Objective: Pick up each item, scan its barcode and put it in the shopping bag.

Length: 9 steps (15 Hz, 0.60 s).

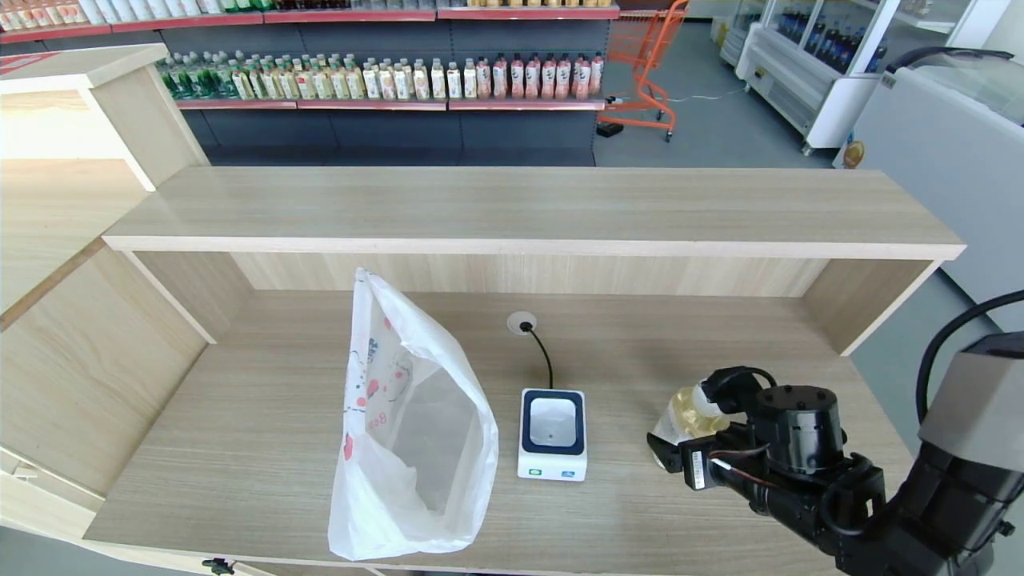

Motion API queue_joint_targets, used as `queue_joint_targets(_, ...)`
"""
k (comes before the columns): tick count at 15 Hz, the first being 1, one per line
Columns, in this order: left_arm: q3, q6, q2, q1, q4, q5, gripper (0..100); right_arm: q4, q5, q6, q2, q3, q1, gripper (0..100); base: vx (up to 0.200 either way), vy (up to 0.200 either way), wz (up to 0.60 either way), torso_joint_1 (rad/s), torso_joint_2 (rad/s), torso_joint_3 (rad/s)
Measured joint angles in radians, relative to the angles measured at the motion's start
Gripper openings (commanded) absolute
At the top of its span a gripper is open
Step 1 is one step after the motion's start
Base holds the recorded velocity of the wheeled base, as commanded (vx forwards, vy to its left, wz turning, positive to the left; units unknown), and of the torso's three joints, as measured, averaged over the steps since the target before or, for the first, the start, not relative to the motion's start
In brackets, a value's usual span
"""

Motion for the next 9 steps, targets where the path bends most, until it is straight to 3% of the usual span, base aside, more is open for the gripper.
queue_joint_targets(9, 0.000, 0.000, 0.000, 0.000, 0.000, 0.000, 100, -0.254, 0.009, -0.107, 0.178, -0.038, 0.006, 100, 0.000, 0.000, 0.00, 0.000, 0.00, 0.000)
